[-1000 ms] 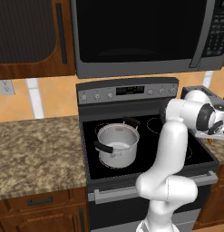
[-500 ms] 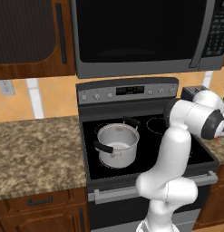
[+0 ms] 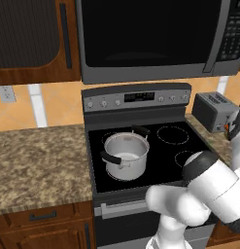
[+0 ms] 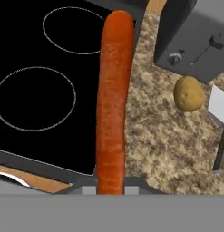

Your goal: Put the carrot and potato in the pot. Retrieve the spatula and lightly stir the vegetables in the pot.

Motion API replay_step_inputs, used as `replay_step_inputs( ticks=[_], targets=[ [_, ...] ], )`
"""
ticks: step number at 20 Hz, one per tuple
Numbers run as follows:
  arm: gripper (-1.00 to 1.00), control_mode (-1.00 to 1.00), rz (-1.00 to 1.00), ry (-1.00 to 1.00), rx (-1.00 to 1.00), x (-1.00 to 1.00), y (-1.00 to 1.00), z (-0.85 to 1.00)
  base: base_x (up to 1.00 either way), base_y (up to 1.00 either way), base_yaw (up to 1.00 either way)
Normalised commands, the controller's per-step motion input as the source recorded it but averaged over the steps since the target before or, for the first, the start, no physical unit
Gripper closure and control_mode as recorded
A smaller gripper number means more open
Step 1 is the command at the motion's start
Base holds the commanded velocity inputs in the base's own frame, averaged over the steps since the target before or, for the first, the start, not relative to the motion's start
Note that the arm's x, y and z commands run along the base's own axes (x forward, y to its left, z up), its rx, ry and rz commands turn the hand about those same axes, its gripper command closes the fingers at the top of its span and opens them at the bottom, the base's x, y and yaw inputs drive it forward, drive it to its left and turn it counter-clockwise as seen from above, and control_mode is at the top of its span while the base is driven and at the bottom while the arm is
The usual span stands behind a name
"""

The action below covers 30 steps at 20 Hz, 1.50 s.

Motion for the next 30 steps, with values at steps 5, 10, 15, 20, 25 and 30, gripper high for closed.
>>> replay_step_inputs(
  ticks=[5, 10, 15, 20, 25, 30],
  targets=[
    [1.0, -1.0, 0.5, 0.0, -0.59, -0.77, 1.0, 1.0, 0.0, 0.0, 0.0],
    [1.0, -1.0, 0.49, -0.09, -0.61, -0.76, 1.0, 1.0, 0.0, 0.0, 0.0],
    [1.0, -1.0, 0.44, -0.15, -0.62, -0.52, 0.94, 1.0, 0.0, 0.0, 0.0],
    [1.0, -1.0, 0.34, 0.01, -0.58, -0.01, 0.92, 0.6, 0.0, 0.0, 0.0],
    [1.0, -1.0, 0.09, 0.42, -0.41, 0.62, 1.0, -0.05, 0.0, 0.0, 0.0],
    [1.0, -1.0, 0.0, 0.29, -0.44, 0.6, 1.0, -0.39, 0.0, 0.0, 0.0]
  ],
)
